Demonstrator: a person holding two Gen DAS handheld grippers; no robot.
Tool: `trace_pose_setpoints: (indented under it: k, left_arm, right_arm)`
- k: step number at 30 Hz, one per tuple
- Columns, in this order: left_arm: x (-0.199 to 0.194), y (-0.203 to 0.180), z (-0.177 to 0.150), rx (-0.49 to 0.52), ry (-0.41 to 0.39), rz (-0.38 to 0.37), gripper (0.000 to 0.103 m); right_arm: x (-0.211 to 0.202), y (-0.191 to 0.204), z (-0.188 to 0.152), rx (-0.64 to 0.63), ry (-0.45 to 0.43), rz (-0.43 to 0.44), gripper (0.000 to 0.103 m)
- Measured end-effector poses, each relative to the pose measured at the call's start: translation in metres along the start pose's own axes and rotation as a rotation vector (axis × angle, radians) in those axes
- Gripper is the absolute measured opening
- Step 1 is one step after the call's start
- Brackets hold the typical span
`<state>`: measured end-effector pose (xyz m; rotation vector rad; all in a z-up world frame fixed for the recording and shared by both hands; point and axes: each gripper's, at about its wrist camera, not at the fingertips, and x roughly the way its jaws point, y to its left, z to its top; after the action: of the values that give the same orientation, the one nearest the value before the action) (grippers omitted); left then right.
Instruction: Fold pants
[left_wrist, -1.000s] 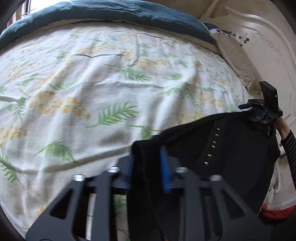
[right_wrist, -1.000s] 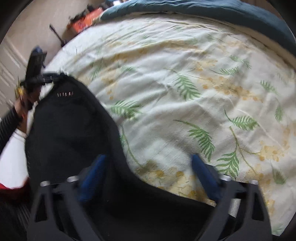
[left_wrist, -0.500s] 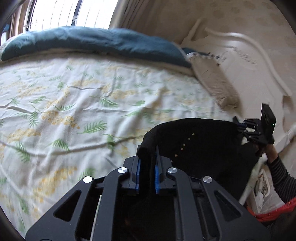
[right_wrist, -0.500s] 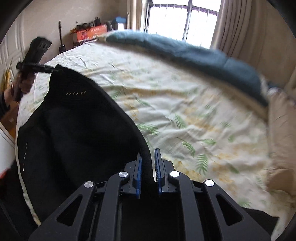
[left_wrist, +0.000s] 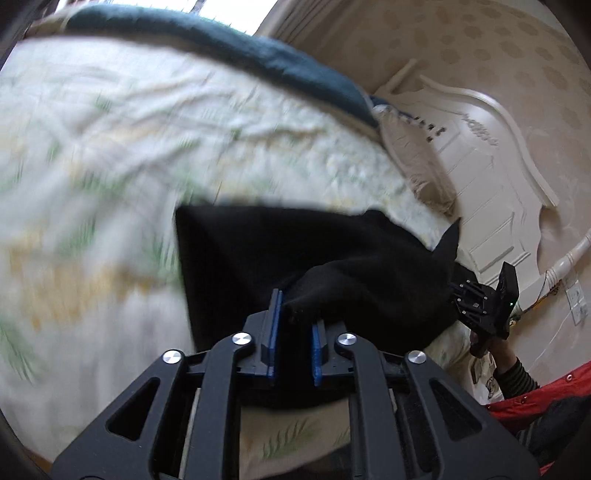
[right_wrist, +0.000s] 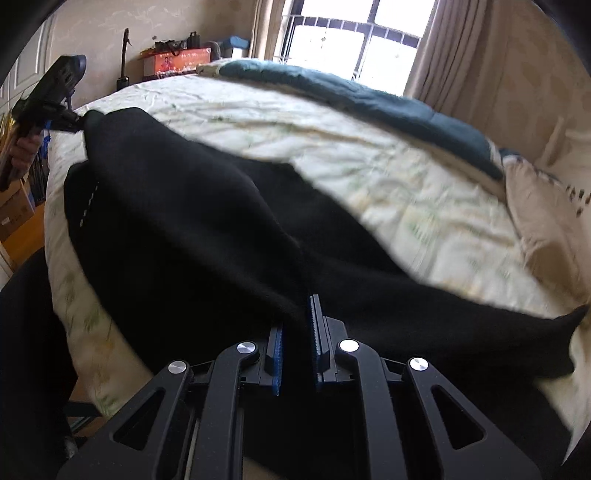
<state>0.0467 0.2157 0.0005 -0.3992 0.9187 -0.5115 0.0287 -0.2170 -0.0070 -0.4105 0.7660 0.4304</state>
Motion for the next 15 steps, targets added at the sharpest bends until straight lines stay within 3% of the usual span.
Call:
trace_pose_setpoints:
  k: [3,5,7,10,15]
  left_arm:
    - [0.003,0.012,-0.02,-0.052,0.016,0.035,0.028]
    - [-0.01,0.022,-0.034,-0.108,-0.019,0.019,0.03]
    - [-0.027,0.028,-0.045,-0.163,-0.056,0.022,0.04]
    - [-0.041,0.024,-0.056,-0.231,-0.109,-0.017,0.042]
    - [-0.029,-0.009,-0.059,-0.261,-0.162,-0.035,0.045]
  right_arm:
    - [-0.007,0.005,-0.007,0.027,-0.002,-0.033,0.028]
    - [-0.018,0.002,-0.012,0.09,-0.009,-0.013,0.058]
    - [-0.029,-0.003,-0.018,0.163,-0.015,0.019,0.069]
    - [-0.04,-0.022,-0.032,0.395,-0.027,0.127,0.07]
    - [-0.033,-0.054,-0.06,0.892,-0.116,0.466,0.07]
